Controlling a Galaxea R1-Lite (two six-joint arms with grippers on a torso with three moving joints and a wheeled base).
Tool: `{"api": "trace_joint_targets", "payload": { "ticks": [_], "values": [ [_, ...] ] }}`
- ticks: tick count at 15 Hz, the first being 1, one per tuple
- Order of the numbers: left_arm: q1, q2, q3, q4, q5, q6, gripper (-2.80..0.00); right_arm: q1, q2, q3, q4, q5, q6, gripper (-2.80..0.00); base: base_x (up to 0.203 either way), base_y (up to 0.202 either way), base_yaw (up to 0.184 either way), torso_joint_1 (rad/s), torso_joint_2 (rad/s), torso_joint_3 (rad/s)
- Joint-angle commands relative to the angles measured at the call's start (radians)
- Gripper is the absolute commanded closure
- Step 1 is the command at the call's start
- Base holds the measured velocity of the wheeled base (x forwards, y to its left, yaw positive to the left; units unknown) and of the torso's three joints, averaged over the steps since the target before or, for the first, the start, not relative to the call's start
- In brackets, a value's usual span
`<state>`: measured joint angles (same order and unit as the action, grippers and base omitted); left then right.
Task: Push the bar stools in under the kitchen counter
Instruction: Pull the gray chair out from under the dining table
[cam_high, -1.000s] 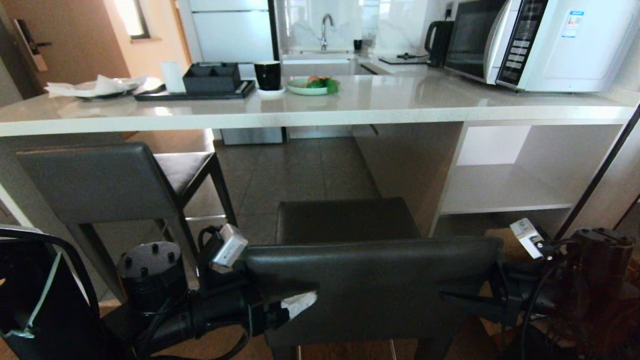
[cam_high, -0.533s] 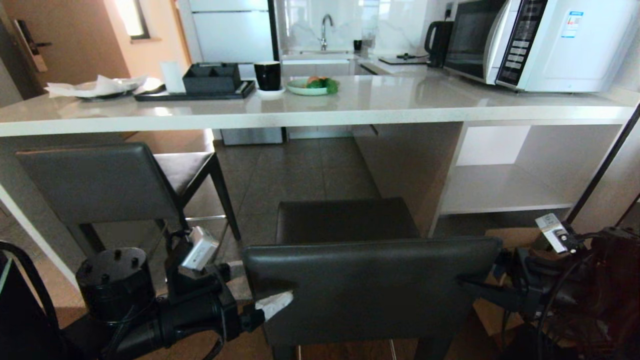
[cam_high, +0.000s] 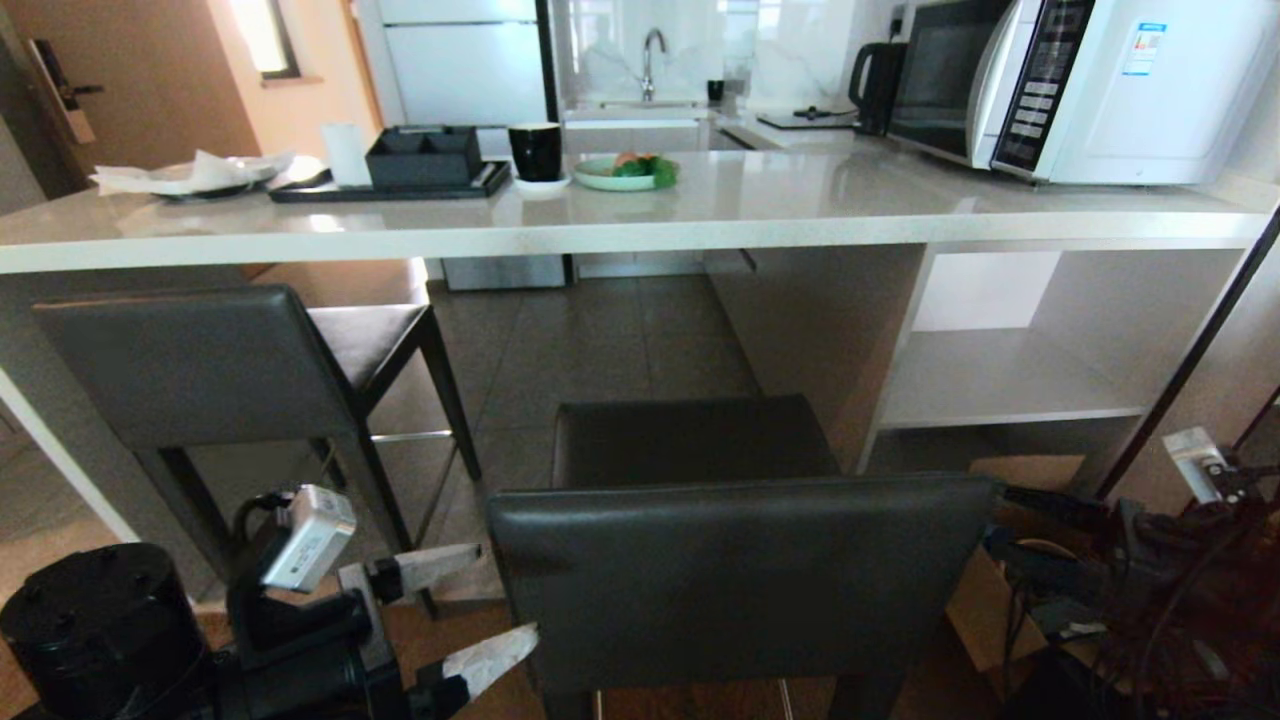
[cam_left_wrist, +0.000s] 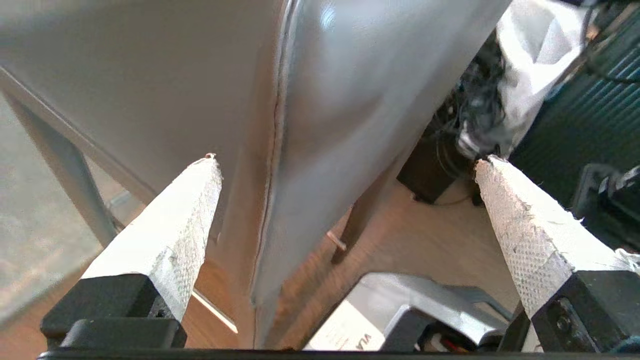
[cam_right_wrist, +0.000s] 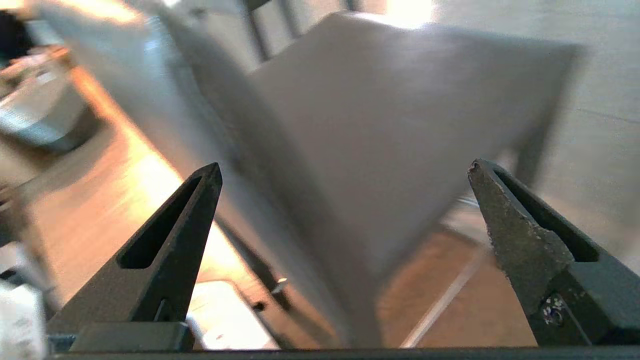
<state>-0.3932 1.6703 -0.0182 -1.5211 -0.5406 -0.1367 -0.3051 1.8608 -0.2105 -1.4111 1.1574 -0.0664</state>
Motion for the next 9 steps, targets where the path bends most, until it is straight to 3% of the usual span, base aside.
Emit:
{"api": "trace_joint_targets", "payload": {
  "ticks": [1, 3, 5, 7, 9],
  "values": [
    [0.037, -0.149, 0.015, -0.009, -0.002, -0.011, -2.80, -0.100, -0.017, -0.003, -0.007, 0.004, 0.003, -2.80, 0.000, 0.000, 0.000, 0.000, 0.00, 0.000],
    [0.129, -0.217, 0.012, 0.016, 0.002, -0.016, -2.80, -0.130, -0.045, -0.013, -0.008, -0.011, 0.032, -2.80, 0.000, 0.000, 0.000, 0.000, 0.00, 0.000],
    [0.231, -0.233, -0.012, 0.065, 0.050, -0.016, -2.80, -0.117, -0.092, -0.033, -0.007, -0.143, 0.088, -2.80, 0.000, 0.000, 0.000, 0.000, 0.00, 0.000],
    [0.275, -0.235, -0.097, 0.134, 0.195, -0.015, -2.80, -0.081, -0.108, -0.072, -0.007, -0.332, 0.105, -2.80, 0.000, 0.000, 0.000, 0.000, 0.00, 0.000],
    [0.276, -0.237, -0.200, 0.231, 0.436, -0.015, -2.80, 0.005, -0.123, -0.110, -0.006, -0.604, 0.108, -2.80, 0.000, 0.000, 0.000, 0.000, 0.00, 0.000]
  ]
}}
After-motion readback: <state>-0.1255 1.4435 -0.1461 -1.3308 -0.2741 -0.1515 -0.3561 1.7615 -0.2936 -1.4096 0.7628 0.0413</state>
